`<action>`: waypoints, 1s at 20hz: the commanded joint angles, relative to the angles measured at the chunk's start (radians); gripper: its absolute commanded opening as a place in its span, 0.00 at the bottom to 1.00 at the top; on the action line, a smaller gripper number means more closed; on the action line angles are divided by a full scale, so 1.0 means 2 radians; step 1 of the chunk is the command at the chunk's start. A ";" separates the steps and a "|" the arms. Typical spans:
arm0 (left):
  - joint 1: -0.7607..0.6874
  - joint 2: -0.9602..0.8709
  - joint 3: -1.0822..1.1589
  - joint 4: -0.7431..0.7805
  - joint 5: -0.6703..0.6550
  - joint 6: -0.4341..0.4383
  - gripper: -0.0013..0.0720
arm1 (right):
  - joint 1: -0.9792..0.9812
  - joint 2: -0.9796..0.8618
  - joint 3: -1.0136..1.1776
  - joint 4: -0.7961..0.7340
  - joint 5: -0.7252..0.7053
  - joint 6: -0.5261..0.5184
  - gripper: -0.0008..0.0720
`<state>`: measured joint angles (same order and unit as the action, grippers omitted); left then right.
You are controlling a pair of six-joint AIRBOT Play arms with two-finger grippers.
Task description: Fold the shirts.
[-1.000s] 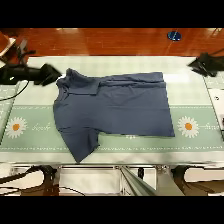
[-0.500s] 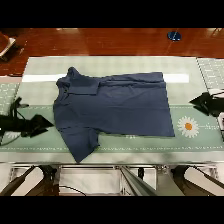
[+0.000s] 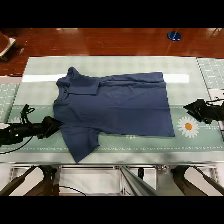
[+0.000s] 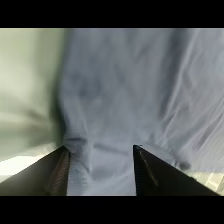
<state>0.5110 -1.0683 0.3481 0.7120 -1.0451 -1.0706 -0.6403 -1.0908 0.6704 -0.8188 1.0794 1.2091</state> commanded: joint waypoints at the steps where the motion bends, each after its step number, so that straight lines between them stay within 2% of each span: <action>1: -0.027 -0.022 -0.002 -0.015 0.026 0.024 0.55 | 0.000 0.002 -0.003 -0.032 0.006 0.000 0.57; 2: -0.028 -0.028 -0.001 -0.014 0.013 0.038 0.05 | 0.000 0.002 -0.003 -0.060 0.010 0.011 0.57; 4: -0.028 -0.030 0.001 -0.014 0.000 0.047 0.04 | 0.000 0.002 -0.004 -0.130 0.041 0.052 0.57; 6: -0.028 -0.030 0.001 -0.014 -0.002 0.047 0.04 | 0.000 0.002 -0.010 -0.156 0.082 0.076 0.57; 11: -0.028 -0.030 0.001 -0.014 -0.001 0.047 0.04 | 0.043 0.001 -0.026 -0.171 0.123 0.077 0.57; 20: -0.028 -0.030 0.001 -0.014 -0.001 0.047 0.04 | 0.070 0.001 -0.026 -0.194 0.126 0.088 0.57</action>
<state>0.4549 -1.1286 0.3500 0.6838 -1.0466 -0.9764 -0.5083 -1.0885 0.6197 -1.1961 1.3251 1.3785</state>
